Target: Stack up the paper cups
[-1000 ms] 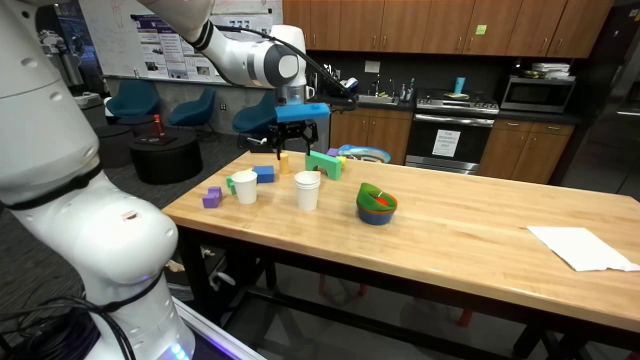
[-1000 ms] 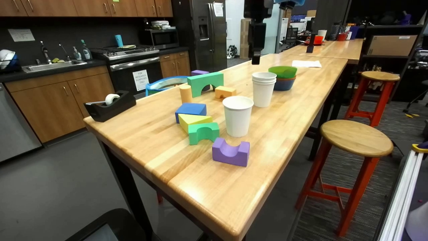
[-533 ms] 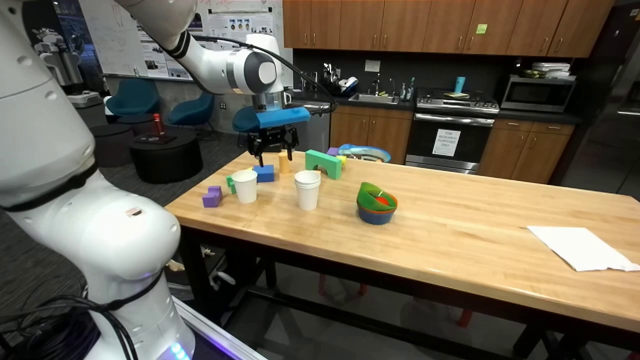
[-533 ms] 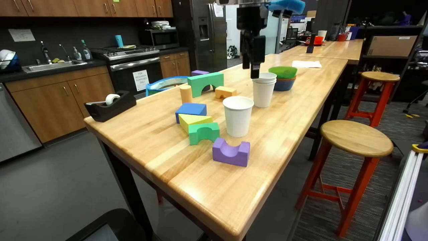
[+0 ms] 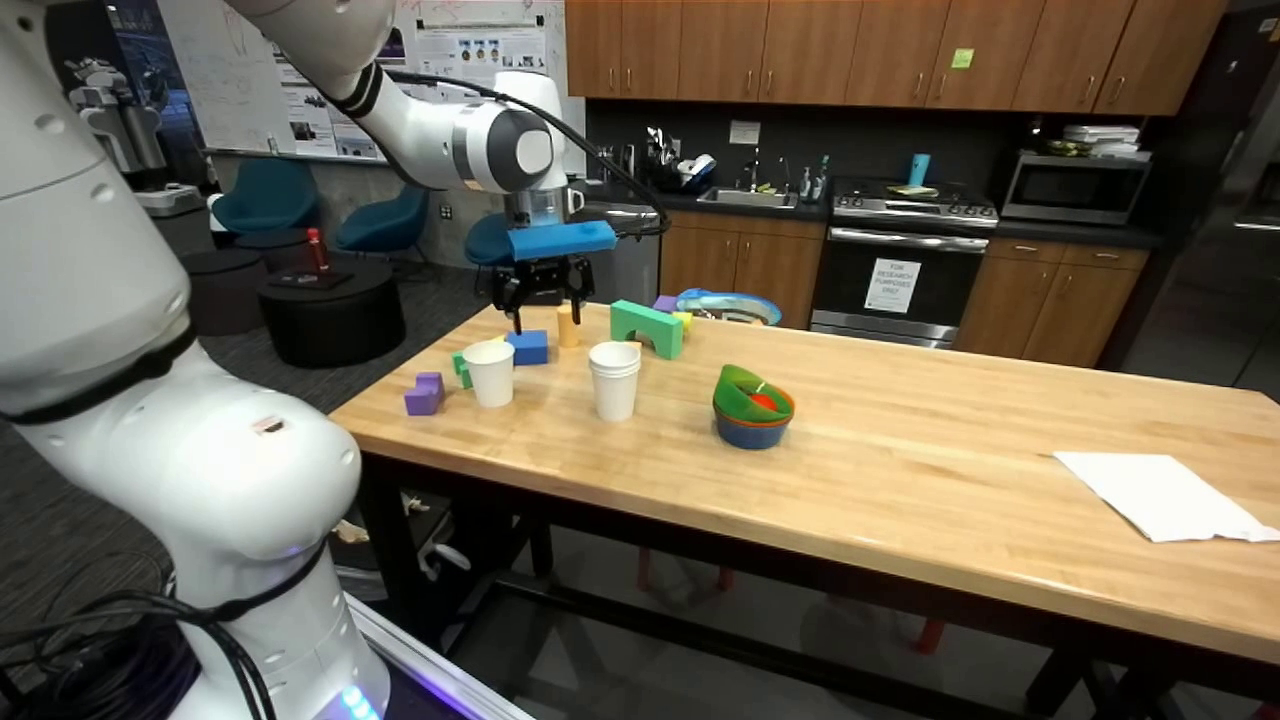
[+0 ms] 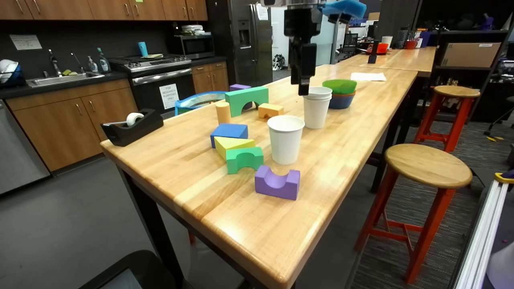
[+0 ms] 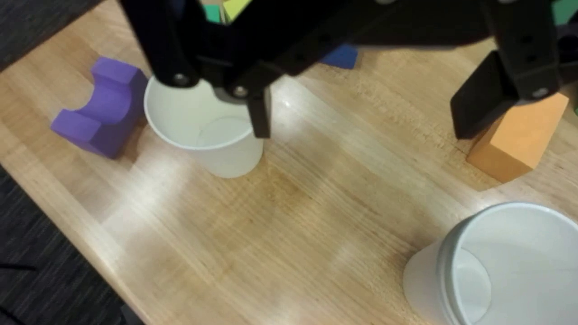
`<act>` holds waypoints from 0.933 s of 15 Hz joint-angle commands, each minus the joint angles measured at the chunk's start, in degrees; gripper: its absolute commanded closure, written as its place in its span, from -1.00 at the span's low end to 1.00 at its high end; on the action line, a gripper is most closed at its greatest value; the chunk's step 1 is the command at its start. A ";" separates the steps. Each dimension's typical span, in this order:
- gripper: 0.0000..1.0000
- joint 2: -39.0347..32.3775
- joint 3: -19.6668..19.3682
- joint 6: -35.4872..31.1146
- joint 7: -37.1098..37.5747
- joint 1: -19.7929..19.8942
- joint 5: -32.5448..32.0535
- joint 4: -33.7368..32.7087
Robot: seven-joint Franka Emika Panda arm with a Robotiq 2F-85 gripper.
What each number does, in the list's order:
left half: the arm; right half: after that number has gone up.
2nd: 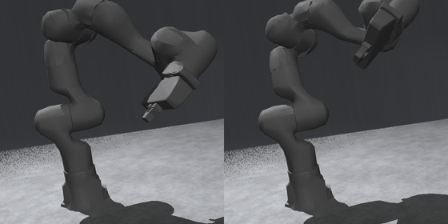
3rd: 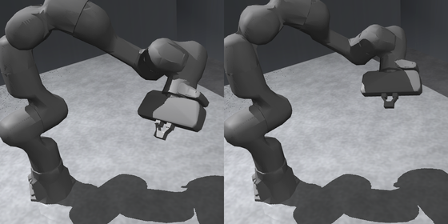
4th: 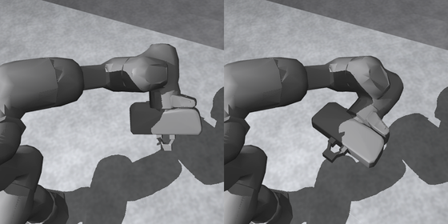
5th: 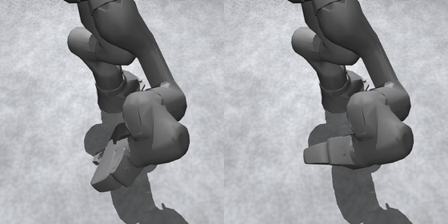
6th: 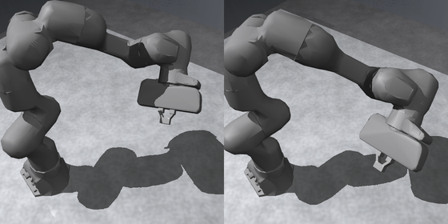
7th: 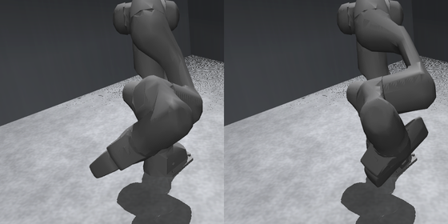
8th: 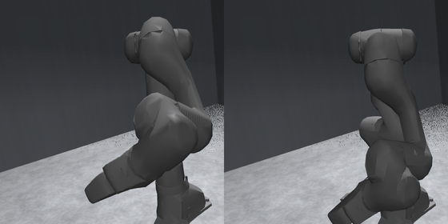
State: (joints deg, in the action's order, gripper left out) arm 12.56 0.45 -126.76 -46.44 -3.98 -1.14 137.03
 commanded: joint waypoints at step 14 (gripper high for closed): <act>-1.00 1.28 3.85 -26.45 30.04 -3.48 7.62 12.14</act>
State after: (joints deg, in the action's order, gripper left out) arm 12.34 3.76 -151.60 -20.55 -7.06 8.67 146.91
